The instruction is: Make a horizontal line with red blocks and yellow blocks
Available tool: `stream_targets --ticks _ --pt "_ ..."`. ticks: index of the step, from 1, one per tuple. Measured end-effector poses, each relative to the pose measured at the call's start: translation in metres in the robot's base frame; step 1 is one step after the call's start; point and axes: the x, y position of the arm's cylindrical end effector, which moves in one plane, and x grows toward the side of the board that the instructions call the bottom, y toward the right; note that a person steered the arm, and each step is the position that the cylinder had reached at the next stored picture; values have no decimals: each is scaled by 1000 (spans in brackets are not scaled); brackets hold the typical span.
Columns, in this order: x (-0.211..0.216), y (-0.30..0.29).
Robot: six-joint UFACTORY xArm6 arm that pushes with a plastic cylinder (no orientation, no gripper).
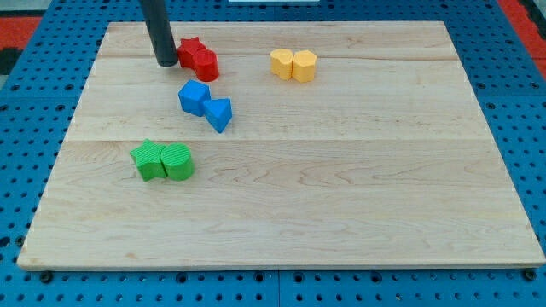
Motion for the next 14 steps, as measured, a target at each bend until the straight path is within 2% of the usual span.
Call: stream_targets --ticks 1,2,3,4,5,6,7,8,10,13,14 --pt "0 75" --pt "-4 90" --pt "25 74" --pt "38 102" --pt "17 150" --pt "16 151" --pt "20 189" --pt "3 227" --pt "40 210" --pt "6 174" --pt "8 174"
